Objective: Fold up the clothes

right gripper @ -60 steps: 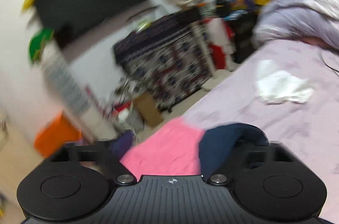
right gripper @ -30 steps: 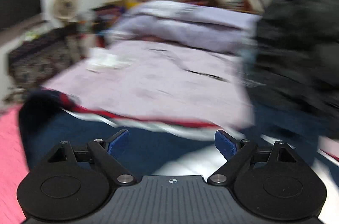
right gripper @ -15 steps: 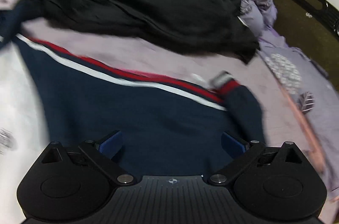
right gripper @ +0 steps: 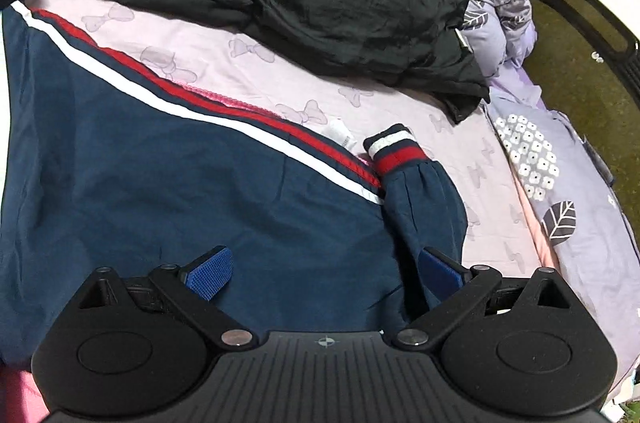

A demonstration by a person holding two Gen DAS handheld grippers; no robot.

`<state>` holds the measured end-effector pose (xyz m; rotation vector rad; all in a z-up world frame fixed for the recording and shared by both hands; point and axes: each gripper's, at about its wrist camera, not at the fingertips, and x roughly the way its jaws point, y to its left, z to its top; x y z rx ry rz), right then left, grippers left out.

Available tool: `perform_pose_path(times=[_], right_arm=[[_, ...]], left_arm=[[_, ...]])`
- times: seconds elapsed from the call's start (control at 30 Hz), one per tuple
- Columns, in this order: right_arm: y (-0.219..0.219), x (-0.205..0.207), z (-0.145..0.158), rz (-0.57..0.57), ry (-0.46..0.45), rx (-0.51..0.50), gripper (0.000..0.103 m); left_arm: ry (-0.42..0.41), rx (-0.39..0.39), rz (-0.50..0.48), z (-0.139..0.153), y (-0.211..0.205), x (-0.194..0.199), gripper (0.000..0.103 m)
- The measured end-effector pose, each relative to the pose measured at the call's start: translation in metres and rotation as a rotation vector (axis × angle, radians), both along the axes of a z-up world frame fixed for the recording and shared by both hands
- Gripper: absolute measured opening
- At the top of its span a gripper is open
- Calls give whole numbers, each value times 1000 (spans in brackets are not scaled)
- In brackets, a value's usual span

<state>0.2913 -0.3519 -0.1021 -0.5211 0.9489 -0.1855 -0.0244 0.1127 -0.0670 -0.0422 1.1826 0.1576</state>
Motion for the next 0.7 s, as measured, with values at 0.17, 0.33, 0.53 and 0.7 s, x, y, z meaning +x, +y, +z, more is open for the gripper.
perform_pose_path(times=[0.17,0.33,0.53,0.7], right_arm=[[0,-1,0,55,-6,2,100],[-65,8,-8,-118,20,-38,100],[-241,-34,20,-867,-105,520,102],[-205,-38,32,-676,-104,513,101]], left_arm=[[2,5,14,0,-1,-1,103],[7,9,33,1,-3,0,103],[9,13,66,1,-5,-1,103],[19,20,90,2,-6,-1,103]])
